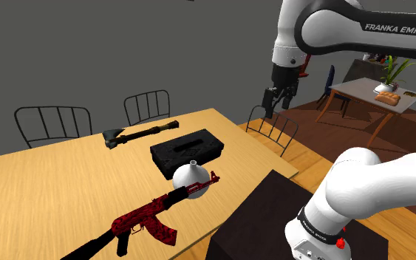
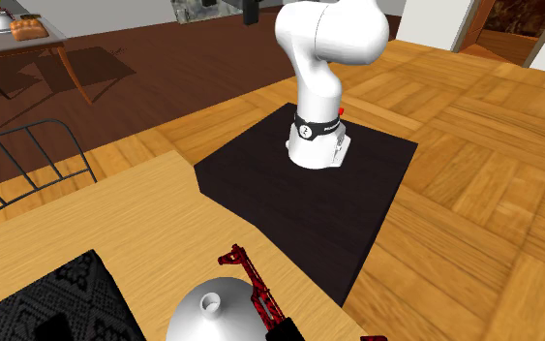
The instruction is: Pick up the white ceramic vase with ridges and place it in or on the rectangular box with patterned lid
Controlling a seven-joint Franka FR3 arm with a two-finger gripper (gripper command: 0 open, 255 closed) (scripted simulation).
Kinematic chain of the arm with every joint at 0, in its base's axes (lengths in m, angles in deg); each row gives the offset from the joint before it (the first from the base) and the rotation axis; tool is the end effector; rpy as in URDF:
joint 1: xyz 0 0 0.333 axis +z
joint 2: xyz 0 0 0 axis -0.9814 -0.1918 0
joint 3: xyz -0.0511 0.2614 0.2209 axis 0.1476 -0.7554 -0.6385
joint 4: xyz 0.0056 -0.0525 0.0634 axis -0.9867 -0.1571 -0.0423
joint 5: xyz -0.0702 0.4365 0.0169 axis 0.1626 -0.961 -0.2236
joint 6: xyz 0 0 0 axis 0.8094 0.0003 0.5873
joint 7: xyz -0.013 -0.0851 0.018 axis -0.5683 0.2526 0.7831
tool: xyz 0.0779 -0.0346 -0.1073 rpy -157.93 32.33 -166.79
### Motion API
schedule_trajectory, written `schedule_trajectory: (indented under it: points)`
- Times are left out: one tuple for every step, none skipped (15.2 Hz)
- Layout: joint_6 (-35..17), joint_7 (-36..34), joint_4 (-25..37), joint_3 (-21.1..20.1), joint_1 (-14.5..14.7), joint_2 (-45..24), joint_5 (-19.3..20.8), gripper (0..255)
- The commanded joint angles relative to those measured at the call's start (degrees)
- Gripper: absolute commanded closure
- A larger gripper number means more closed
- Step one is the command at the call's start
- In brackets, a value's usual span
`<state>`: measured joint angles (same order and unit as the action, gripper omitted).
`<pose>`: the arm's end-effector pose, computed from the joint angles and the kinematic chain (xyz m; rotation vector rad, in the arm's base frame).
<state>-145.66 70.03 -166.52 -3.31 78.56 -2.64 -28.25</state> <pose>0.3108 -0.0167 0.5496 3.0103 -0.2328 -0.1381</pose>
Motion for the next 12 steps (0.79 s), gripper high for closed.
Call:
schedule_trajectory:
  points:
    - [0.0,0.0,0.0,0.0,0.0,0.0,0.0,0]
    - [-2.0,-0.8,-1.0,-0.3,0.1,-0.9,-0.5,0]
    - [-4.1,-1.5,-2.0,-0.6,0.2,-1.9,-1.0,0]
    - [-6.1,-2.3,-2.9,-0.9,0.4,-2.9,-1.4,0]
    - [-8.2,-3.0,-3.7,-1.2,0.5,-4.1,-1.9,0]
    - [-10.3,-3.7,-4.4,-1.5,0.6,-5.4,-2.4,0]
    - [-12.4,-4.4,-5.0,-1.8,0.7,-6.7,-2.8,0]
    - [-14.5,-5.1,-5.6,-2.1,0.9,-8.2,-3.2,0]
    - [-16.7,-5.8,-6.1,-2.4,1.0,-9.7,-3.6,0]
    - [-18.8,-6.5,-6.4,-2.7,1.1,-11.3,-4.0,0]
    - [-20.9,-7.1,-6.7,-3.0,1.3,-13.0,-4.4,0]
    - [-23.1,-7.7,-6.9,-3.3,1.4,-14.8,-4.7,0]
